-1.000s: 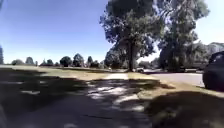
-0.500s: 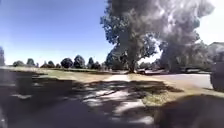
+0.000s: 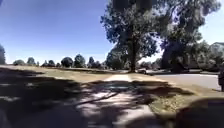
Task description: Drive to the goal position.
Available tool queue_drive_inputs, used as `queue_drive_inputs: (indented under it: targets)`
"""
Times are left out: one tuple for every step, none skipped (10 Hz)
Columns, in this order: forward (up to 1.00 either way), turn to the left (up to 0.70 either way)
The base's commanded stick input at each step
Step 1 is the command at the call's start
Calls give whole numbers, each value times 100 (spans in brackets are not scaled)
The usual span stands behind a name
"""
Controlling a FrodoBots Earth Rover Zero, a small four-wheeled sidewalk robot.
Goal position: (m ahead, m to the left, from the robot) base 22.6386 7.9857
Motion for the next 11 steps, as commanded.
queue_drive_inputs:
  targets:
    - [70, 0]
    - [70, -1]
    - [70, -2]
    - [70, -2]
    - [70, -2]
    - [70, -4]
    - [70, -5]
    - [70, -6]
    - [70, -5]
    - [70, -3]
    - [70, -3]
